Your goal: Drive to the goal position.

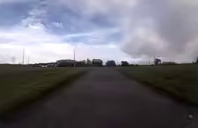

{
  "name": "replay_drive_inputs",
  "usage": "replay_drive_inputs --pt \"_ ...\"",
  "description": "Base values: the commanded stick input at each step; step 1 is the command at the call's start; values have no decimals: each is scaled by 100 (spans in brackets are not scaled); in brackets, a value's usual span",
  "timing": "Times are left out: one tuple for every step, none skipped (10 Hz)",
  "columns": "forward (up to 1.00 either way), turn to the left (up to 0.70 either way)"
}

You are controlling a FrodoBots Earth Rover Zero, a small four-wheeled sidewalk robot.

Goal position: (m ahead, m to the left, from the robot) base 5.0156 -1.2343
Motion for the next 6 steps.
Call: replay_drive_inputs --pt "0 0" --pt "0 -54" --pt "30 -74" --pt "100 -40" --pt "100 -40" --pt "100 -37"
